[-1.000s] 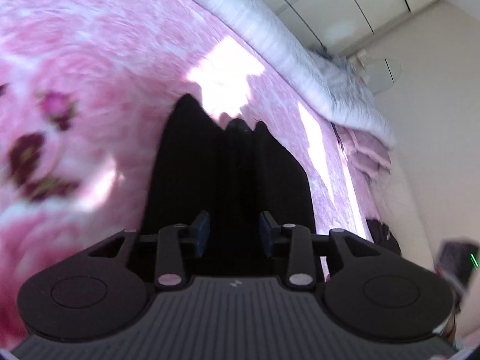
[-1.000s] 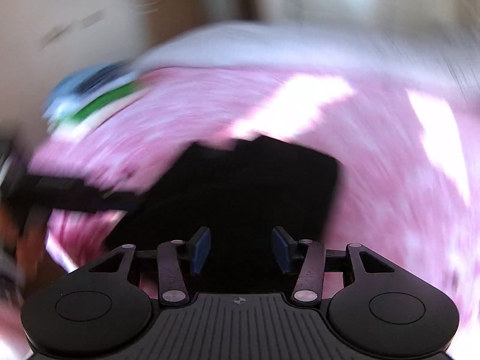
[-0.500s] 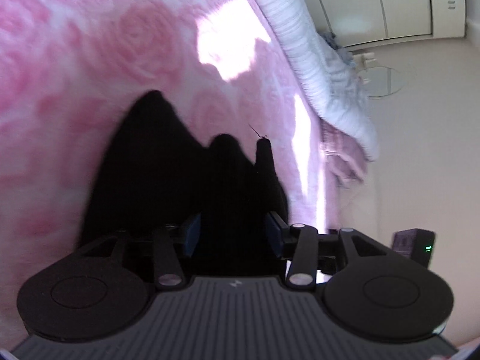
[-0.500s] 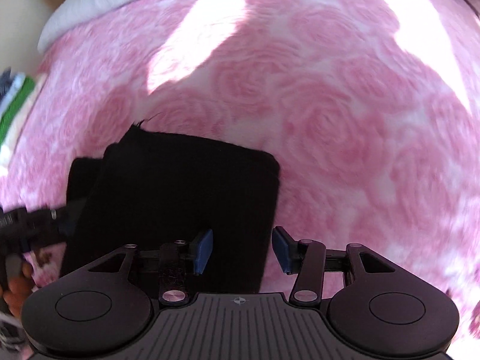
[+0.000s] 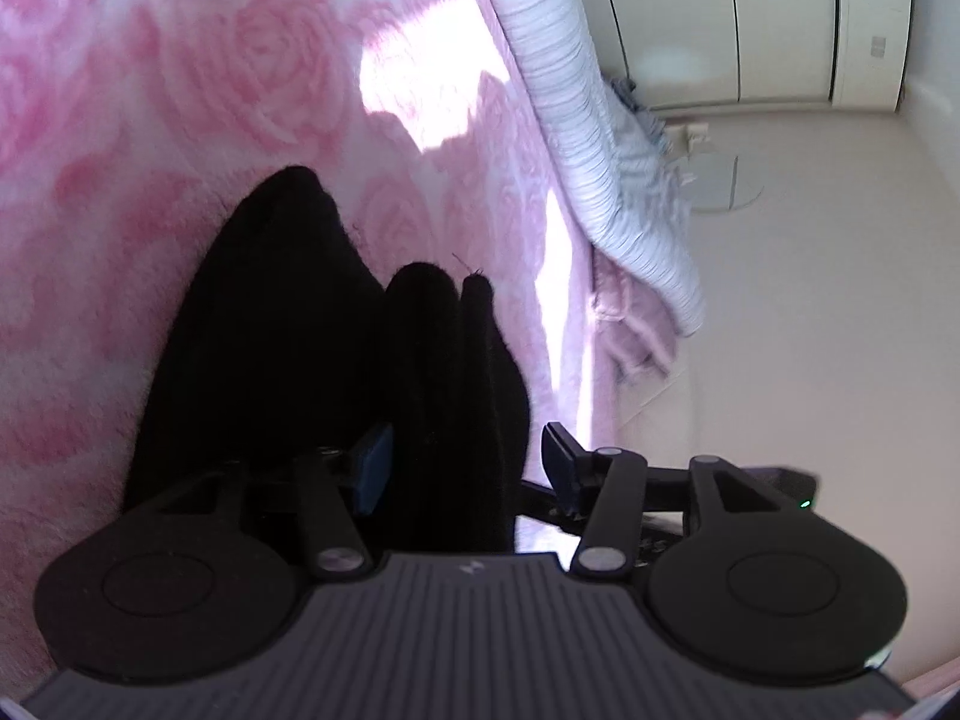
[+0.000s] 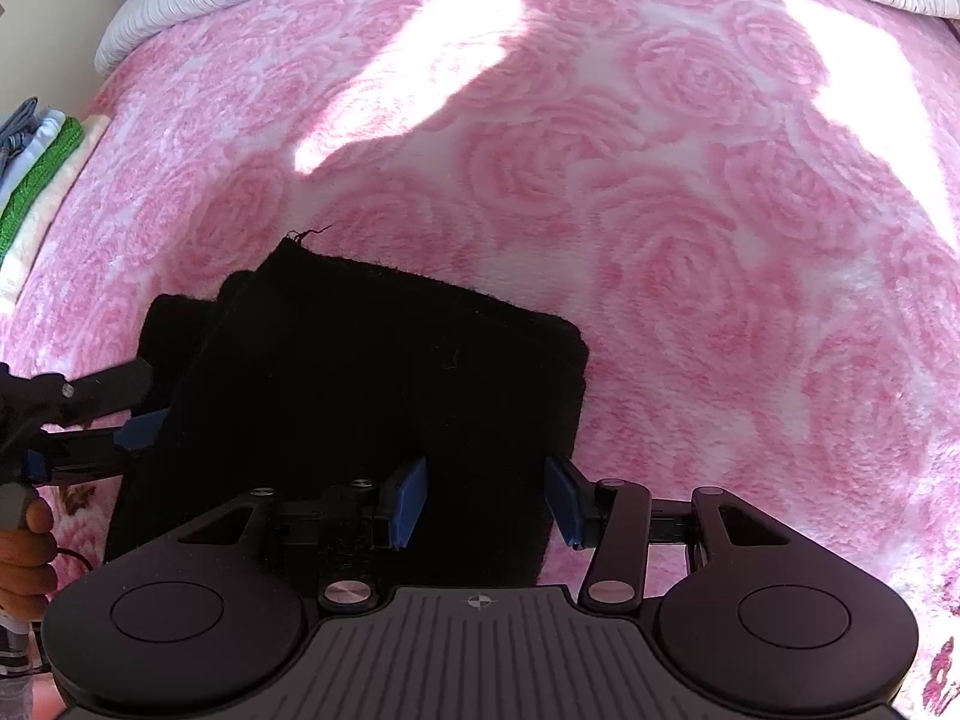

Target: Fold clothes

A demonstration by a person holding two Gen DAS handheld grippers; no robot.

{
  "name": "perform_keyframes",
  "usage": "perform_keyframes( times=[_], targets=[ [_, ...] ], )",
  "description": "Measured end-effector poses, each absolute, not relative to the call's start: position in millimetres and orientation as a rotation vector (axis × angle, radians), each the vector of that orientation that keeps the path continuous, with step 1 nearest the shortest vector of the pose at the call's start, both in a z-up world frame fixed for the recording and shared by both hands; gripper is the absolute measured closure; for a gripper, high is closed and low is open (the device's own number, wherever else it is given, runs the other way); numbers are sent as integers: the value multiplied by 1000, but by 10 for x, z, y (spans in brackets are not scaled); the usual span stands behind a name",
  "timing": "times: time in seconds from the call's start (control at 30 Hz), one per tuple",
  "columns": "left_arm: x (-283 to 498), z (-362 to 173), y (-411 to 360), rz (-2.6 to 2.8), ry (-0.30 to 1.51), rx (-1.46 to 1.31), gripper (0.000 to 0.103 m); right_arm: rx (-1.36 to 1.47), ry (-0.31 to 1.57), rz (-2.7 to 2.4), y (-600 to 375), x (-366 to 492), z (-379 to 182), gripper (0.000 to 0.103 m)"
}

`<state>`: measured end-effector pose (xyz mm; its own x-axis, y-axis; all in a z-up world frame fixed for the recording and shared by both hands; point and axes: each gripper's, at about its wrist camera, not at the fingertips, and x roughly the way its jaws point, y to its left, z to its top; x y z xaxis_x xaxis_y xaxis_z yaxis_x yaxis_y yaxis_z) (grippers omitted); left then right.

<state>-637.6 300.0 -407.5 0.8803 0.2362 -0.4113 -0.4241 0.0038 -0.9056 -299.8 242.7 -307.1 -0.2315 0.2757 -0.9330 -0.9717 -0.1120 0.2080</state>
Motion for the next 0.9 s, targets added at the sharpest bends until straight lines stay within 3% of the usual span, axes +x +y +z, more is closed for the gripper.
perform_keyframes(
  times=[0.1,0.13,0.23,0.5,0.9],
  targets=[
    [-6186,-3960,3004,569,282,-1357,65,-925,1104,1557,2418,-3001,-3067,54],
    [-6117,-3912,2993,588,327,-1305,77,-922,1105,1557,2416,-3003,-3066,55],
    [-6040,-3746,2872,629,376,-1150,85,-911,1104,1555,2404,-3017,-3055,54],
    [-6432,-3489,2627,663,290,-1116,86,-921,1049,1662,2314,-3343,-2929,54],
    [-6812,-3638,2815,725,290,-1169,86,-968,1007,1738,2318,-3915,-2988,53]
  ],
)
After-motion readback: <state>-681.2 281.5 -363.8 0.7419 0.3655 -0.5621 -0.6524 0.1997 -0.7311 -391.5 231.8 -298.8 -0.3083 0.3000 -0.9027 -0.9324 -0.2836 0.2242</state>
